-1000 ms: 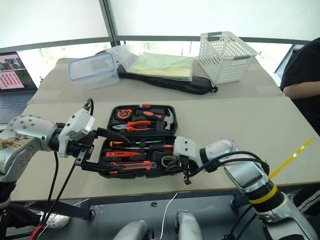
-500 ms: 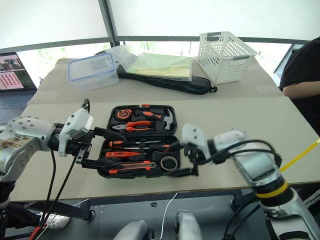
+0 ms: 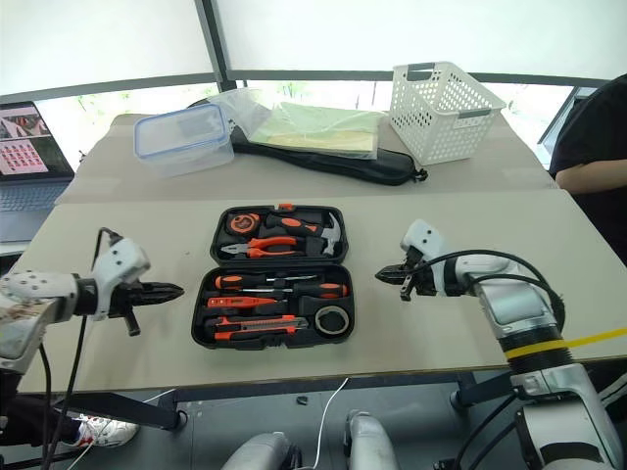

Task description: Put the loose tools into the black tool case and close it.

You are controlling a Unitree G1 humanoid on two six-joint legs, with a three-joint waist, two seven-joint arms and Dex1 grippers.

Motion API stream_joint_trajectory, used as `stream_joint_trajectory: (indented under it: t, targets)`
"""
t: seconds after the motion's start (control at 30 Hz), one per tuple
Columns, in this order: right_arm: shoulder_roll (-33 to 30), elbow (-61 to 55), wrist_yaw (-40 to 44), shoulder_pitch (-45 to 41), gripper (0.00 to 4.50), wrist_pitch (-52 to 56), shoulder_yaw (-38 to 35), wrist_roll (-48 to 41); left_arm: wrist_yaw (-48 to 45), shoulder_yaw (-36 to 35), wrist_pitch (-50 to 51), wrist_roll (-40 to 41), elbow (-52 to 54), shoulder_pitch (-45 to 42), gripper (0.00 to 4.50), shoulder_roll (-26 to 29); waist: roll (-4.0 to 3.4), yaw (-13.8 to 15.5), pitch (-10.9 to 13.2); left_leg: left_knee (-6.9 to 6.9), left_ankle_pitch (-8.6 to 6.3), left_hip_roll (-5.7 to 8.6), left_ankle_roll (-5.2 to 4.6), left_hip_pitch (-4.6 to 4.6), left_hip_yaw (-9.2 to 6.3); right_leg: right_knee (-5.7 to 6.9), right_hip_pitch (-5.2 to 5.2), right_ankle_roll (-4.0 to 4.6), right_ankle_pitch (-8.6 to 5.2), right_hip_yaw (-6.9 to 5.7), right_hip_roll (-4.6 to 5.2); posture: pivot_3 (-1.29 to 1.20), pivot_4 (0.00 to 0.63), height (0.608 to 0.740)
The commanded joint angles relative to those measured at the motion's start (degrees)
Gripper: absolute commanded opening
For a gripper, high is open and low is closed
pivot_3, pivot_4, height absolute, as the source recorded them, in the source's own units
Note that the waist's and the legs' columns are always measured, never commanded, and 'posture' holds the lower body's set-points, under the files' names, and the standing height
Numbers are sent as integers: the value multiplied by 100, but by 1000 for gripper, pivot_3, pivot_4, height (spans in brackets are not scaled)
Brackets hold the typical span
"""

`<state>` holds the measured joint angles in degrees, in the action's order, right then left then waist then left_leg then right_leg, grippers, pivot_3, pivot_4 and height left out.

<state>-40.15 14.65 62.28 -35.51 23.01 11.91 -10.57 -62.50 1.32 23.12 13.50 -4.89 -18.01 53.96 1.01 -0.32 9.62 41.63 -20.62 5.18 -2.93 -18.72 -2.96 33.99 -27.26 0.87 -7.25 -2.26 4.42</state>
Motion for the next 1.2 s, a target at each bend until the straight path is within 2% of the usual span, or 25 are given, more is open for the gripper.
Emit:
stream_joint_trajectory:
  t: [0.03, 0.13, 0.2, 0.3, 0.5, 0.7, 0.73, 0.83, 0.87, 1.0, 1.17, 1.2]
  targets:
    - [103, 98, 252, -262, 47, -586, 162, 224, -102, 133, -127, 85, 71, -299, 68, -328, 0, -6, 0, 0, 0, -1, 0, -1, -1, 0, 0, 0, 0, 0, 0, 0, 150, 740]
    - [201, -176, 645, -252, 47, -596, 212, 29, -442, 278, -26, 297, 450, -280, 68, -481, 0, 0, 0, 1, 0, -1, 0, -5, -5, 1, -1, 0, 1, -2, 0, 0, 150, 740]
    - [19, -757, 1221, 15, 47, -444, 281, -262, -698, 371, -213, 233, 639, -88, 68, -391, 0, 4, 0, 3, 0, -1, -1, -20, -12, 4, -8, -1, 1, -3, 1, 0, 150, 740]
    - [-128, -1149, 1460, 288, 47, -394, 284, -367, -791, 356, -248, 176, 681, -15, 68, -358, -1, 4, -1, 3, -1, -1, -2, -33, -14, 2, -21, -3, 2, -7, -1, 0, 150, 740]
    - [-328, -1725, 1298, 910, 47, -203, 125, -322, -970, 219, -374, 173, 852, 380, 68, -157, -1, -24, -1, 3, -1, -1, -2, -48, -7, 2, -46, -2, 2, -7, 0, 0, 150, 740]
    - [-616, -1554, 628, 1079, 47, -28, -391, -82, -830, -409, -179, 228, 453, 895, 68, 129, -1, -34, -1, 7, -1, -1, -1, -36, 2, 6, -46, -1, 2, 0, 1, 0, 150, 740]
    - [-692, -1522, 557, 1092, 310, 56, -505, -104, -833, -497, -178, 221, 343, 958, 24, 196, -1, -36, -1, 7, -1, -2, -1, -36, 3, 7, -46, -1, 2, 1, 1, 0, 150, 740]
    - [-772, -1389, 290, 1007, 1189, 588, -918, -367, -597, -779, 437, 459, -103, 652, 775, 212, -4, -29, -3, 6, -1, -2, -2, -32, 5, 9, -46, 0, 2, -1, 0, 0, 150, 740]
    - [-765, -1373, 228, 977, 1426, 724, -993, -431, -541, -821, 615, 522, -188, 542, 1059, 199, -4, -29, -3, 6, -1, -2, -1, -32, 5, 9, -46, 0, 2, -2, -1, 0, 150, 740]
    - [-317, -921, -390, 275, 2858, 1943, -1436, -863, -49, -964, 2223, 1003, -851, -845, 2556, -128, -2, -12, -2, 8, 0, -2, -1, -36, 4, 8, -43, 8, 9, -3, -2, 0, 150, 740]
    - [259, -419, -685, -414, 4471, 2526, -1325, -1034, 522, -687, 3389, 1071, -1473, -1955, 4202, -777, -3, -17, -10, 22, 1, -1, -2, -43, 1, 9, -39, 8, 21, 0, 0, 0, 150, 740]
    - [401, -217, -810, -577, 4471, 2608, -1266, -980, 607, -670, 3533, 1094, -1600, -2152, 4202, -948, -3, -29, -10, 21, 1, -1, -3, -47, 1, 13, -38, 4, 23, -1, 0, 0, 150, 740]
